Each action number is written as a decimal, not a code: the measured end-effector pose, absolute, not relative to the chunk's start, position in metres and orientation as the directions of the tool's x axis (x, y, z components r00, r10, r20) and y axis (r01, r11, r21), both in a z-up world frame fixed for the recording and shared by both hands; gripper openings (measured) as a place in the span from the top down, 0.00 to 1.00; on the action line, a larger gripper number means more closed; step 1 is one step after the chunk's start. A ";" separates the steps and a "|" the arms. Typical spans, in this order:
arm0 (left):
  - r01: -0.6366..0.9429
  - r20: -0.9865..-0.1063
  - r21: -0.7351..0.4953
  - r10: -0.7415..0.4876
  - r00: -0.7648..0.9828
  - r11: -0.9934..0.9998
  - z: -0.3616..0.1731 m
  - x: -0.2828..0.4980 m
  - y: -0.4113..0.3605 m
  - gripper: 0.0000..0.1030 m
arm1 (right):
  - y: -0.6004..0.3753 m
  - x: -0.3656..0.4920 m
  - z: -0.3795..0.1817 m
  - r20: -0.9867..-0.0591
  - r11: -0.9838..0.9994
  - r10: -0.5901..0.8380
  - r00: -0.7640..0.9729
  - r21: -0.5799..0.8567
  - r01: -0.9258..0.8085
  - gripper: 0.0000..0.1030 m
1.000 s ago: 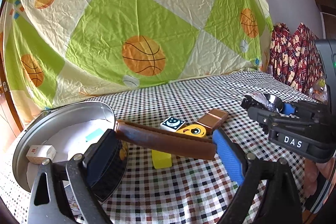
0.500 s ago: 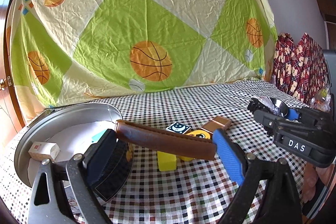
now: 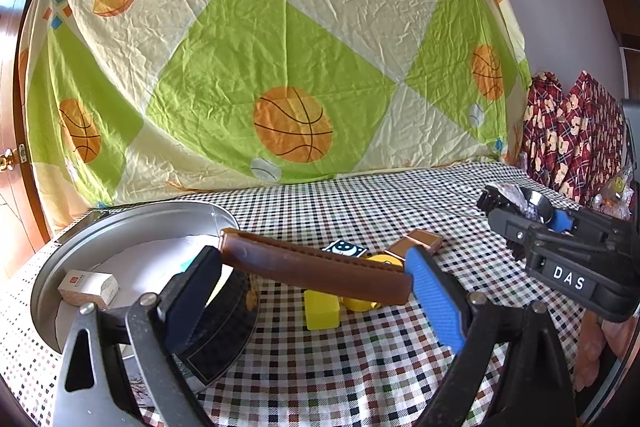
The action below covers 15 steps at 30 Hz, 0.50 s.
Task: Organize rigid objects
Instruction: 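Lift the comb with the left tool while the right tool carries the geode toward the tin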
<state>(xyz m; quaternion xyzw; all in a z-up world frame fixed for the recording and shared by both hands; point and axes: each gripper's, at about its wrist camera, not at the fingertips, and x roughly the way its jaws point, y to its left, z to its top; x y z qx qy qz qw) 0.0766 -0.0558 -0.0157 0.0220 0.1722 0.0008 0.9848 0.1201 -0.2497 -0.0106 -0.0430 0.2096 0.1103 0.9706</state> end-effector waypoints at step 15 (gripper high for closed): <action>-0.014 -0.305 0.018 0.019 0.952 1.000 -0.014 0.069 -0.049 0.09 | -0.247 0.111 -0.007 -0.356 0.971 0.199 0.913 -0.054 -0.232 0.54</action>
